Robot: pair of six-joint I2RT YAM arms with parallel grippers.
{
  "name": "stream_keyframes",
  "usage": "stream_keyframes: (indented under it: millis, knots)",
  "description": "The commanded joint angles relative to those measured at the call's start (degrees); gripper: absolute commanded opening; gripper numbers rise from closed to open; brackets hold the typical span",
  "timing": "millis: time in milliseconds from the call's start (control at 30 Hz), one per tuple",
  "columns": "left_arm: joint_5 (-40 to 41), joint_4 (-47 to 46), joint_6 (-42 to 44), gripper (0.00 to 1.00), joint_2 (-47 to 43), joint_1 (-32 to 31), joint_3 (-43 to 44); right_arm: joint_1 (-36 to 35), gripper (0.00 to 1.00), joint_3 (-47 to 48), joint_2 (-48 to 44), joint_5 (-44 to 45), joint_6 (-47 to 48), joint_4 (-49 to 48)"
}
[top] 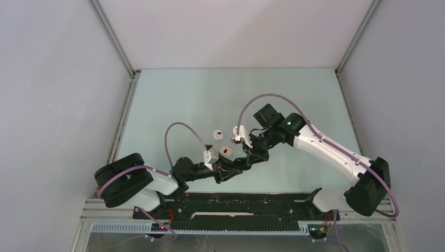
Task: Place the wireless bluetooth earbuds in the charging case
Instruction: Insert the right earbud into the right side groove of the charging case, then pick up the left earbud from the center of the board.
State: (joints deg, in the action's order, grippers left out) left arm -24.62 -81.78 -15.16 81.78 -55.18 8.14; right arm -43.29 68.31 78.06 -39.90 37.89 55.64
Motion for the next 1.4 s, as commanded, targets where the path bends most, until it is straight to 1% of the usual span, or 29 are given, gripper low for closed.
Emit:
stream_keyframes:
  millis: [0,67,200,300,400,533,667,767,800,900,967,1033,1167,1267,1367]
  knots:
    - [0.52,-4.62,-0.57,0.00,-0.26,0.33,-0.47,-0.36,0.01,2.01,0.40,-3.13,0.23,0.97]
    - [0.52,-4.78,-0.64,0.00,-0.14,0.31,-0.48,-0.36,0.04,2.01,0.50,-2.67,0.13,1.05]
    - [0.31,-5.04,-0.66,0.00,0.07,0.39,-0.46,-0.39,0.21,2.05,0.56,-0.72,-0.35,0.97]
    - [0.32,-4.89,-0.66,0.00,0.14,0.34,-0.37,-0.27,0.28,2.04,-1.50,-0.73,-0.08,1.26]
    - [0.39,-4.74,-0.62,0.00,0.27,0.35,-0.32,0.02,0.30,2.94,-4.39,-0.48,0.78,2.88]
    - [0.39,-4.46,-0.66,0.00,0.32,0.39,-0.12,1.66,0.30,6.29,-8.07,-1.97,1.97,7.64]
    - [0.66,-4.13,-0.92,0.00,0.40,0.34,0.04,7.72,0.32,6.37,-12.18,-4.61,2.08,7.79]
    - [1.26,-3.39,-0.84,0.00,-0.13,0.33,0.01,14.36,0.32,0.99,-12.64,-8.09,-1.02,2.26]
    - [1.59,-3.27,-0.77,0.00,-0.39,0.33,-0.05,16.26,0.31,-0.73,-12.06,-7.89,-3.24,-1.45]
    - [2.41,-2.56,-0.35,0.00,-1.13,0.39,-0.36,21.05,0.27,-4.33,-8.73,-7.78,-8.89,-8.09]
    - [2.62,-1.65,0.00,0.00,-1.70,0.42,-0.33,23.49,0.22,-5.75,-5.30,-5.58,-14.12,-12.61]
    - [2.76,-0.92,0.24,0.00,-2.17,0.34,-0.38,24.62,0.18,-5.82,-0.71,-2.79,-17.55,-14.90]
    - [2.88,-0.49,0.48,0.00,-2.62,0.33,-0.46,24.94,0.20,-4.56,8.53,4.97,-21.88,-16.44]
    - [2.82,0.13,0.67,0.00,-2.87,0.34,-0.35,25.56,0.21,-2.35,16.03,5.98,-24.00,-15.71]
    - [2.83,0.47,0.83,0.00,-2.98,0.37,-0.36,25.71,0.24,-0.16,21.58,6.23,-24.82,-15.11]
